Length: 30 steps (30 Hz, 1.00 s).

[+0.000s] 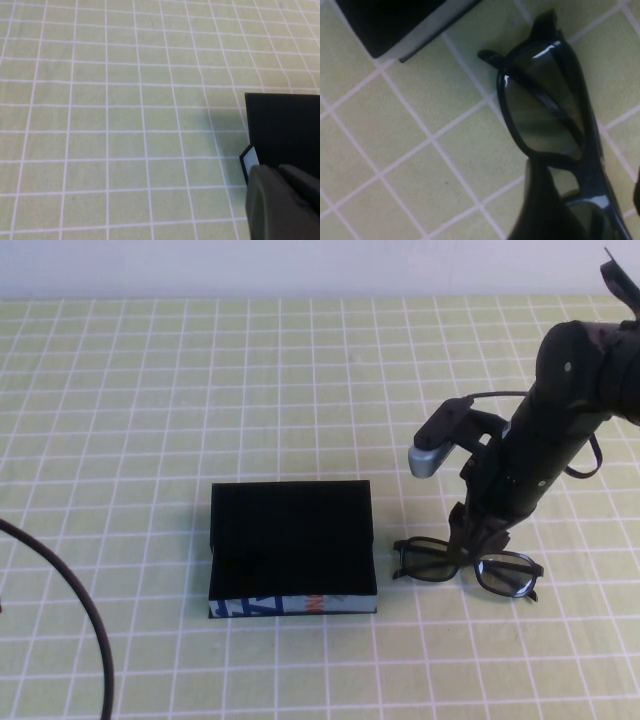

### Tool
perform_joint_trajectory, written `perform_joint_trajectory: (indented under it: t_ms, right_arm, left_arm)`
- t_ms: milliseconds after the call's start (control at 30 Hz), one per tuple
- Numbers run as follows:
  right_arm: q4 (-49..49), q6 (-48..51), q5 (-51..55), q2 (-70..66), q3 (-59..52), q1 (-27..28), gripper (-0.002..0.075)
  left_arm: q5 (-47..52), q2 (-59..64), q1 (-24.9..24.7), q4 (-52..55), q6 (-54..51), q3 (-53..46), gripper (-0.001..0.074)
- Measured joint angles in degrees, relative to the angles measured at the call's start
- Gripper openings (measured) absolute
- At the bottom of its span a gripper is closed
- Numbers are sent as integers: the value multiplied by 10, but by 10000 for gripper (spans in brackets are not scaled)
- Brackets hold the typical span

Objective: Return glasses to glasses case
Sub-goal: Pick up the glasses from the table, then place the glasses in the glasses case

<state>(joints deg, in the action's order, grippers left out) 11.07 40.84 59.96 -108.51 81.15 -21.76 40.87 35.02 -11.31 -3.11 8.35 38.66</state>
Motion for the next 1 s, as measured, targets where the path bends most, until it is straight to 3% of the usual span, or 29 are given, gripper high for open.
perform_joint_trajectory:
  t_ms: [333, 400, 533, 600, 1000]
  right_arm:
    - [-2, 0, -9, -35, 0, 0, 330]
    - [-2, 0, -6, -37, 0, 0, 272]
    - [-2, 0, 20, -38, 18, 0, 67]
    - [-2, 0, 33, -38, 36, 0, 19]
    - [42, 0, 97, -29, 213, -1, 1]
  left_arm:
    - [4, 0, 0, 0, 0, 0, -3]
    - [4, 0, 0, 0, 0, 0, -3]
    - [4, 0, 0, 0, 0, 0, -3]
    - [4, 0, 0, 0, 0, 0, -3]
    - [6, 0, 0, 0, 0, 0, -3]
